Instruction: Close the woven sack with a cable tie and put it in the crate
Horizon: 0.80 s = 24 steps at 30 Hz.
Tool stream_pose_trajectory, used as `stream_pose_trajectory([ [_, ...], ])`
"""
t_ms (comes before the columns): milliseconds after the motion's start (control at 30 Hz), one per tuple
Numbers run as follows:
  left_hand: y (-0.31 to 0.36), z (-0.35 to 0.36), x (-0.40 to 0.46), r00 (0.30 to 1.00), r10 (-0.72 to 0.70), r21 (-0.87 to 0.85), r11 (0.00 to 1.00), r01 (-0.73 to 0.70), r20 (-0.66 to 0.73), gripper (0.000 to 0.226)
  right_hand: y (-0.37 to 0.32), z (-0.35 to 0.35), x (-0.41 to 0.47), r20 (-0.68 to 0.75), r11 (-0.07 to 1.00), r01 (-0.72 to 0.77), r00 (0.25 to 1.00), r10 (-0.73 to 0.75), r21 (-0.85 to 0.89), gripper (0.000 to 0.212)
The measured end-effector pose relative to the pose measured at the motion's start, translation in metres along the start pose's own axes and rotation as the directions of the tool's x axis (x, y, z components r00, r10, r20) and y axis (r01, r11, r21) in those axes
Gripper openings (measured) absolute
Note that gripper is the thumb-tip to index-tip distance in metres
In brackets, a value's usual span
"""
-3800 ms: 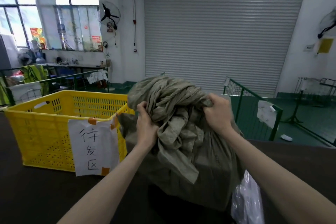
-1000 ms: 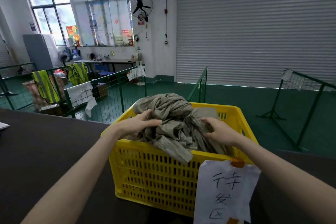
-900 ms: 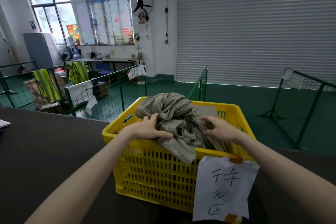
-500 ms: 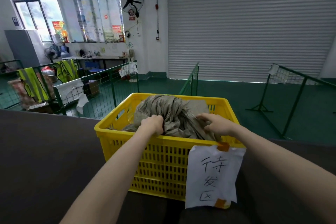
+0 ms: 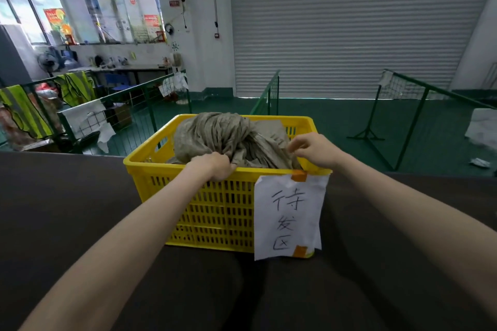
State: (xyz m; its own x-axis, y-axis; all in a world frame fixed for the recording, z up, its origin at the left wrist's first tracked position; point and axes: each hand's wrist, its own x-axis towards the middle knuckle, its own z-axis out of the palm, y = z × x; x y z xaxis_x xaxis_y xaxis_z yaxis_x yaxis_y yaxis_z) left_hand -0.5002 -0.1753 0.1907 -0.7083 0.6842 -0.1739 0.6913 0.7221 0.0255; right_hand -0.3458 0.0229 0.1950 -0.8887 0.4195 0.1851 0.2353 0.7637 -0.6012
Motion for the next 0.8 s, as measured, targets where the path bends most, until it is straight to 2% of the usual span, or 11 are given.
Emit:
stream_pose_trajectory([
  [100, 0.009, -0.008, -0.015, 0.974, 0.059, 0.113, 0.993, -0.035, -0.218, 0.042, 0.006, -0.015, -0.018, -0.109, 0.997, 0.044, 0.993, -0.037, 0.064, 0.019],
  [200, 0.016, -0.011, -0.025, 0.923, 0.078, -0.001, 0.996, -0.084, -0.376, 0.038, 0.021, -0.033, -0.04, -0.199, 0.983, 0.048, 0.98, -0.012, 0.179, 0.021],
  [333, 0.021, -0.015, -0.03, 0.901, 0.075, -0.273, 0.939, -0.208, -0.426, 0.03, 0.035, -0.059, -0.066, -0.307, 0.959, 0.076, 0.952, 0.012, 0.274, 0.026],
  [400, 0.03, -0.016, -0.034, 0.891, 0.05, -0.487, 0.823, -0.293, -0.451, 0.029, 0.041, -0.073, -0.077, -0.325, 0.95, 0.077, 0.945, 0.027, 0.303, 0.026],
  [467, 0.046, -0.018, -0.041, 0.888, 0.012, -0.618, 0.714, -0.33, -0.46, 0.027, 0.05, -0.087, -0.088, -0.325, 0.94, 0.083, 0.945, 0.031, 0.331, 0.027],
  [667, 0.134, -0.028, -0.058, 0.877, -0.004, -0.764, 0.493, -0.417, -0.481, 0.027, 0.083, -0.139, -0.123, -0.339, 0.895, 0.093, 0.938, 0.068, 0.437, 0.03],
  [800, 0.212, -0.036, -0.067, 0.858, 0.034, -0.74, 0.489, -0.462, -0.513, 0.027, 0.107, -0.182, -0.153, -0.353, 0.866, 0.089, 0.93, 0.105, 0.491, 0.027],
])
